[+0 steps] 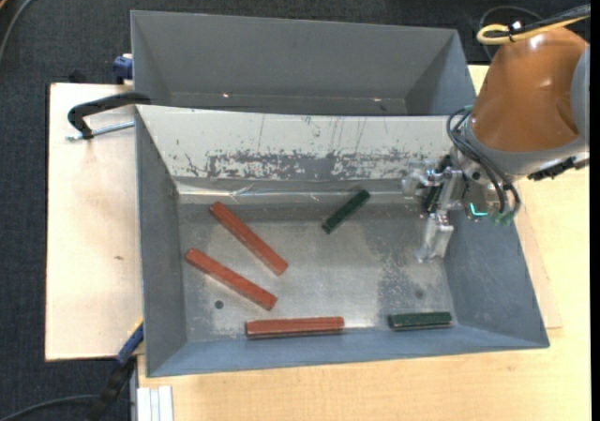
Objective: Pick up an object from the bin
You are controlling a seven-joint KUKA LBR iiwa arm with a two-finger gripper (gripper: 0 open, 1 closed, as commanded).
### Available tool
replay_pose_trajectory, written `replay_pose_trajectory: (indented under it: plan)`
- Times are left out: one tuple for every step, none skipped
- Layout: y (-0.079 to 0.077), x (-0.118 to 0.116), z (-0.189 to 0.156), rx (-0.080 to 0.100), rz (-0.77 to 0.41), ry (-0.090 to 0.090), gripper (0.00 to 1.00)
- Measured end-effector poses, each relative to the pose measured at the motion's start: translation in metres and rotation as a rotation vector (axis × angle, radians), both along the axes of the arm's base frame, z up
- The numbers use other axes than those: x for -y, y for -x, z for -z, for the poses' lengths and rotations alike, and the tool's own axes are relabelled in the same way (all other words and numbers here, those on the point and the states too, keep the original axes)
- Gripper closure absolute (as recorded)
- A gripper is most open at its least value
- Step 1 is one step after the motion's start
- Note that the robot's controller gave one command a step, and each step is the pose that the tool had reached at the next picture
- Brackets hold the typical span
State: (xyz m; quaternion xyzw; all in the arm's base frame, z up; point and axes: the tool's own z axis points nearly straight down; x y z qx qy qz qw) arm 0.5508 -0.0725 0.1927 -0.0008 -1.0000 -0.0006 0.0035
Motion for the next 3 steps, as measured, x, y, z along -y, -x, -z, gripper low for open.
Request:
replay_pose_trajectory:
  plan:
    - [-0.046,-0.07,0.126,0.005,-0.087,-0.002,0.0]
    - [-0.054,-0.074,0.091,0.016,-0.534,0.0,0.0]
    - [-0.044,-0.075,0.075,0.011,0.044,0.0,0.0]
